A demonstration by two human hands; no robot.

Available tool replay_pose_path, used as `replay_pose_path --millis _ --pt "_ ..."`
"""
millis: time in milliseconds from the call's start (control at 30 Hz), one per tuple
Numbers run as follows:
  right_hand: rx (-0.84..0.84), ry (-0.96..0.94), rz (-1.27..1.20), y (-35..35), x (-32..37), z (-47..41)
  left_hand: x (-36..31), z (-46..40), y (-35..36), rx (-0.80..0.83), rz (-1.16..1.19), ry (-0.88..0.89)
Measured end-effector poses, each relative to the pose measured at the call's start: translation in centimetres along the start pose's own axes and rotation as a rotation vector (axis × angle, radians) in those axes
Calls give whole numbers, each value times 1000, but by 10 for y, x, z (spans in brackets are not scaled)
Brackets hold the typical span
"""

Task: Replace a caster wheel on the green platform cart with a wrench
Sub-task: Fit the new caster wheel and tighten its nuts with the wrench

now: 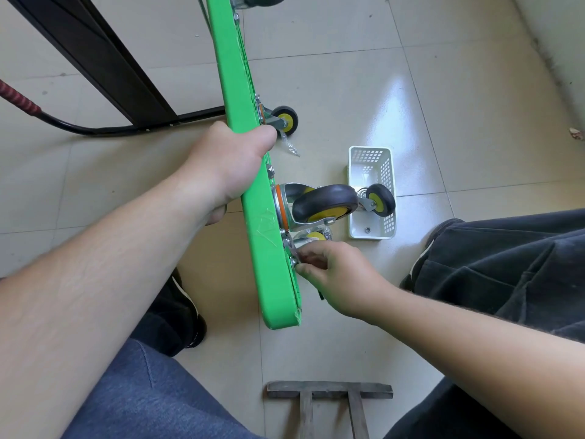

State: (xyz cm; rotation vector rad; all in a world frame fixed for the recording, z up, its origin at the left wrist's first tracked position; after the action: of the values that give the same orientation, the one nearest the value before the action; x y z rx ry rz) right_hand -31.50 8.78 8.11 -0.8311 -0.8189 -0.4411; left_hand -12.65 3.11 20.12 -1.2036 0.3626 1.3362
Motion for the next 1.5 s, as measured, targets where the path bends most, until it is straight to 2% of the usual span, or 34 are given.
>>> replay_pose_path --millis 133,633,967,1233,1300,1400,1500 --pt "5 56 1 -2 6 7 1 -1 1 -4 -2 5" --pt "56 77 189 -11 30 22 0 -2 3 -78 4 -1" --pt "97 102 133 -15 35 21 -2 0 1 -54 5 0" --pt "112 126 249 -20 24 19 -4 4 1 -37 -3 2" --pt "128 249 121 -21 13 13 -5 4 0 -39 -2 11" --pt "165 584 -240 -26 -12 1 -5 4 1 -21 6 26" --pt "88 755 -343 -37 -42 -12 -4 2 0 -19 2 28"
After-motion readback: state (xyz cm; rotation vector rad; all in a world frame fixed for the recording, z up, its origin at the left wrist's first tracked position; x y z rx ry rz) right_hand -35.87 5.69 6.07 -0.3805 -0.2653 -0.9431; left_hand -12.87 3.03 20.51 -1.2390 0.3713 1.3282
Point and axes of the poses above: each hand's wrist, its own z-axis away from the middle knuckle, its own y-axis out of the palm, x = y × z, the point moved 2 cm from there along -z, towards the middle knuckle, and after that the axes turned 3 degrees about -x, right-handed, at the moved point
